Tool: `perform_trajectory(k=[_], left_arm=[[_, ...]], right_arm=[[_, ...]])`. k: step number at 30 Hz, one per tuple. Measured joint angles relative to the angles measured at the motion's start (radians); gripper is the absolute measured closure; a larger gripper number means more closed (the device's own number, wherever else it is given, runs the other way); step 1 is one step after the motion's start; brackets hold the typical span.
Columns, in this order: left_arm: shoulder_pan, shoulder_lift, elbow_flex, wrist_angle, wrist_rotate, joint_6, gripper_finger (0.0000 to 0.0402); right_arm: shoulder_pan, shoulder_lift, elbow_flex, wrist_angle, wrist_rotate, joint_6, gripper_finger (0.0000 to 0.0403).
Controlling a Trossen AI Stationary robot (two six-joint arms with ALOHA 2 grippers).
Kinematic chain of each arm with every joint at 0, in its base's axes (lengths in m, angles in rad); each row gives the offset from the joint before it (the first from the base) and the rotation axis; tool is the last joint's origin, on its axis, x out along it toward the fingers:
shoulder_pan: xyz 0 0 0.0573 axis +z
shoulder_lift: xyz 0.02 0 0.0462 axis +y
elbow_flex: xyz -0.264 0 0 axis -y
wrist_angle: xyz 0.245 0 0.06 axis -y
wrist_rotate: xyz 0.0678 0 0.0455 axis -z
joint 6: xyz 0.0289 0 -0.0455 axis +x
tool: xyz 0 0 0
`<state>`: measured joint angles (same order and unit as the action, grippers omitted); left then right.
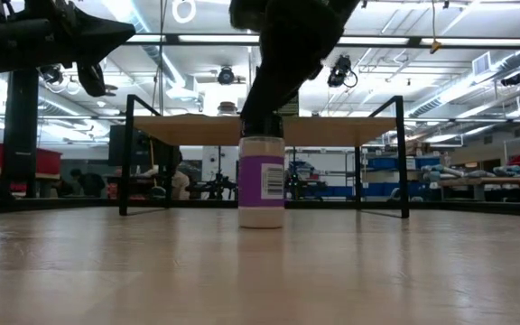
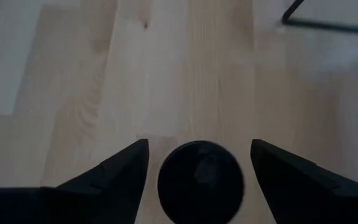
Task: Shelf spices
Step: Remove the brown seasoning pack from the shelf
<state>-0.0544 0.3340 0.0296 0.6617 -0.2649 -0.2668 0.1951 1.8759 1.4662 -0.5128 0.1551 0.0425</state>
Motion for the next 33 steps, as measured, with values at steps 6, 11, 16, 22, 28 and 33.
perform_trajectory(k=[6, 11, 16, 22, 28, 33], left_arm=[[0.000, 0.000, 0.000, 0.049, 0.023, 0.008, 0.0383], [0.000, 0.007, 0.013, 0.035, -0.013, 0.050, 0.0355], [0.000, 0.054, 0.074, -0.081, -0.079, 0.108, 0.0294], [0.000, 0.179, 0.189, -0.238, -0.193, 0.221, 0.0223], [0.000, 0.345, 0.340, -0.431, -0.204, 0.334, 0.0190], [0.000, 0.521, 0.476, -0.599, -0.220, 0.398, 0.0188]], right_arm=[[0.001, -0.098, 0.000, 0.002, 0.052, -0.049, 0.0129], [0.008, -0.206, 0.000, 0.013, 0.183, -0.140, 0.0129], [0.022, -0.315, 0.000, 0.062, 0.322, -0.244, 0.0135], [0.041, -0.426, 0.000, 0.127, 0.465, -0.306, 0.0149], [0.054, -0.504, 0.000, 0.143, 0.511, -0.310, 0.0166], [0.054, -0.550, 0.000, 0.145, 0.511, -0.310, 0.0175]])
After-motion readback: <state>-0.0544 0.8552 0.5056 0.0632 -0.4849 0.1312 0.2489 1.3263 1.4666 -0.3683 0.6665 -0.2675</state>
